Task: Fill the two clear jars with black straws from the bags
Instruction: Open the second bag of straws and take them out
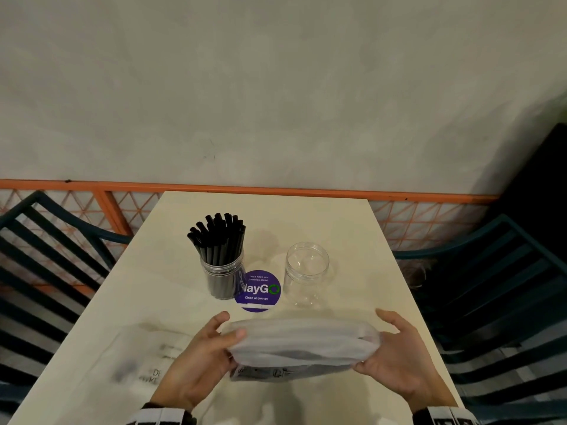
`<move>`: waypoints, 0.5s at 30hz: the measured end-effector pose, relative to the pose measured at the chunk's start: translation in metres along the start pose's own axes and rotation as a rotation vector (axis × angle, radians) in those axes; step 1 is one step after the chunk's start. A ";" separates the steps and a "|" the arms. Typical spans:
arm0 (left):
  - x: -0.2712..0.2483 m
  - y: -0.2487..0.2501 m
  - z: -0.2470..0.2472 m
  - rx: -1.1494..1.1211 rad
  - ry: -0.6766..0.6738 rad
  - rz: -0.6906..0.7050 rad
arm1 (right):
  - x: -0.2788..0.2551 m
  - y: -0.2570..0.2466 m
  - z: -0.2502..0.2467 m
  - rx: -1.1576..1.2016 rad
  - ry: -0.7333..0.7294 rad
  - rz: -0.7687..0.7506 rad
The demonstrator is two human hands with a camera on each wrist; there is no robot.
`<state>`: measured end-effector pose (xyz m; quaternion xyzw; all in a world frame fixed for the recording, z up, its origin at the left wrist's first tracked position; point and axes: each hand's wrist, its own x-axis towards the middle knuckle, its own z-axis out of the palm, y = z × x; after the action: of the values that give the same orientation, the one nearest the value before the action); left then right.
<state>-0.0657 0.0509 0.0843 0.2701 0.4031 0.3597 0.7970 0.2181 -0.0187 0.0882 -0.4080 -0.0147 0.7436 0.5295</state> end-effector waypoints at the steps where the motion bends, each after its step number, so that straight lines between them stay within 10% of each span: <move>1: 0.003 -0.003 -0.005 0.094 0.036 0.014 | -0.002 0.000 0.002 -0.067 -0.022 -0.034; 8: 0.008 -0.017 0.003 0.736 0.363 0.226 | 0.007 0.012 0.014 -0.646 0.317 -0.367; 15: 0.013 -0.022 -0.009 1.345 0.298 0.235 | 0.007 0.006 0.009 -0.697 0.419 -0.389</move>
<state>-0.0600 0.0493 0.0576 0.6944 0.6114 0.1494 0.3488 0.2076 -0.0121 0.0875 -0.6934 -0.2330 0.4823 0.4820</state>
